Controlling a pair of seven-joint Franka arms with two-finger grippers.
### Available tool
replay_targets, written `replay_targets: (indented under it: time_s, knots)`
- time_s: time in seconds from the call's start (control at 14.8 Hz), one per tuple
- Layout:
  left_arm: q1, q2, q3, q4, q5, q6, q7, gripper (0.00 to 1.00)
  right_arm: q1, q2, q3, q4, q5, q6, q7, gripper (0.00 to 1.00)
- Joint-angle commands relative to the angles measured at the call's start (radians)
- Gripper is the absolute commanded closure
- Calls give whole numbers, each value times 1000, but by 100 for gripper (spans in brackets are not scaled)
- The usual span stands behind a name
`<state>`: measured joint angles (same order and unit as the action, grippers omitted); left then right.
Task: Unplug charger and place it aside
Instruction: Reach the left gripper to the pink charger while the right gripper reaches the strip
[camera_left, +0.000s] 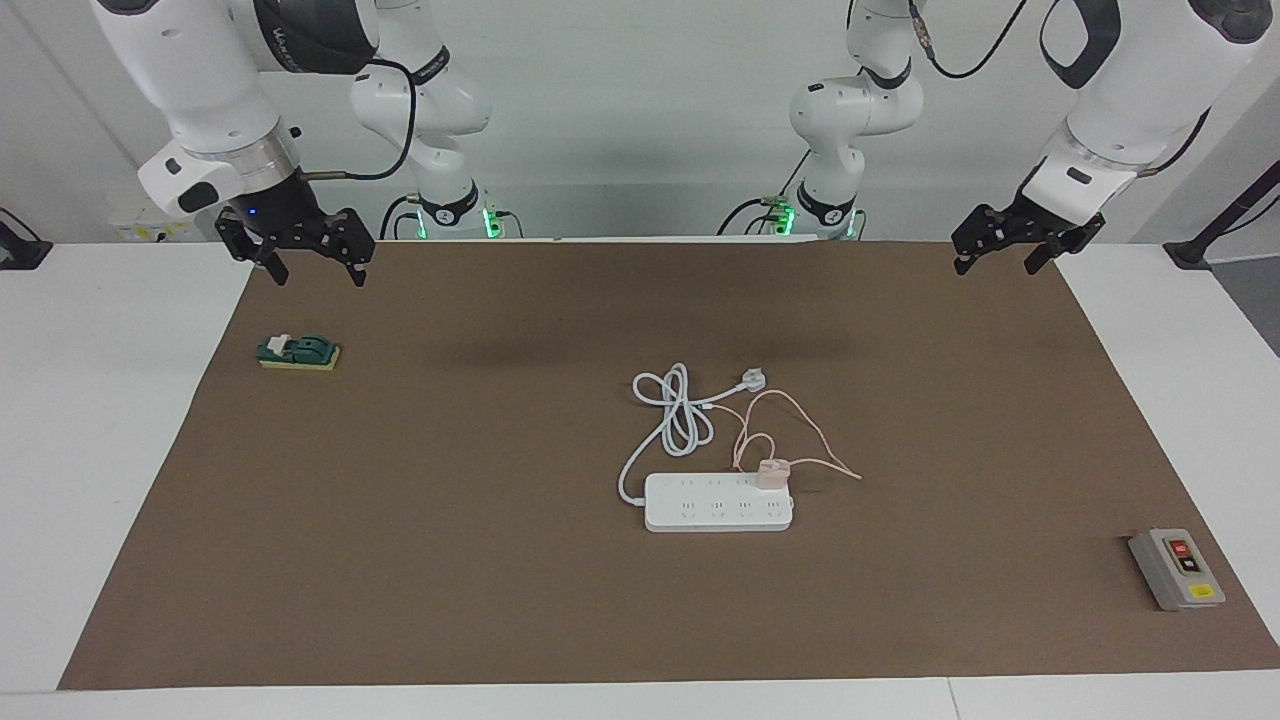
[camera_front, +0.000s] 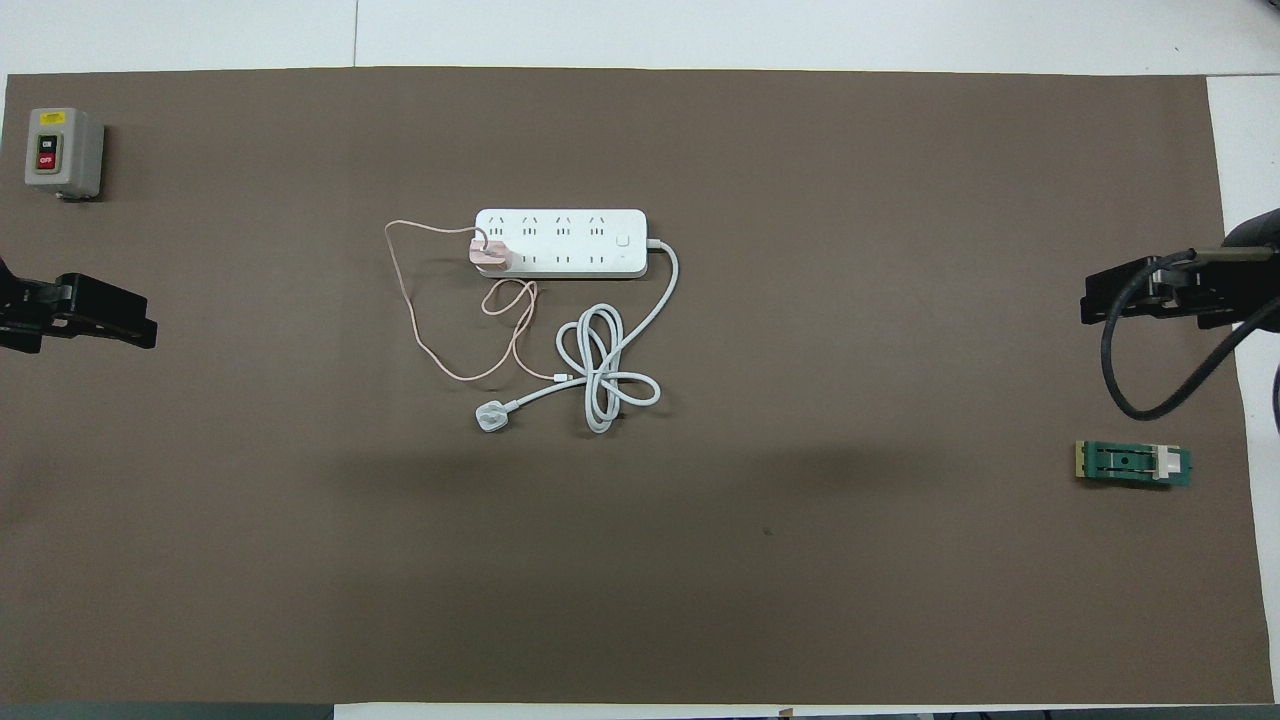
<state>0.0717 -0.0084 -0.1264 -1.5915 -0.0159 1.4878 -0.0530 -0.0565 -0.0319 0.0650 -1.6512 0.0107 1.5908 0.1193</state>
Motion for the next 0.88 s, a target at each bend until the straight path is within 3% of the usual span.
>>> replay_targets:
  time_s: [0.0, 0.27, 0.54, 0.74, 0.81]
  knots:
    - [-18, -22, -9, -38, 11, 19, -172, 0, 1, -2, 12, -48, 79, 14, 191, 0]
    - [-53, 28, -9, -24, 1, 41, -526, 0, 73, 113, 12, -42, 236, 89, 544, 0]
    - [-127, 142, -9, 22, -51, 133, -1072, 0, 170, 226, 12, -36, 409, 242, 859, 0]
    - [-131, 246, -9, 85, -125, 189, -1328, 0, 230, 306, 10, -16, 543, 353, 1021, 0]
    - [-150, 270, -7, 96, -127, 219, -1414, 0, 239, 358, 10, 32, 581, 356, 1057, 0]
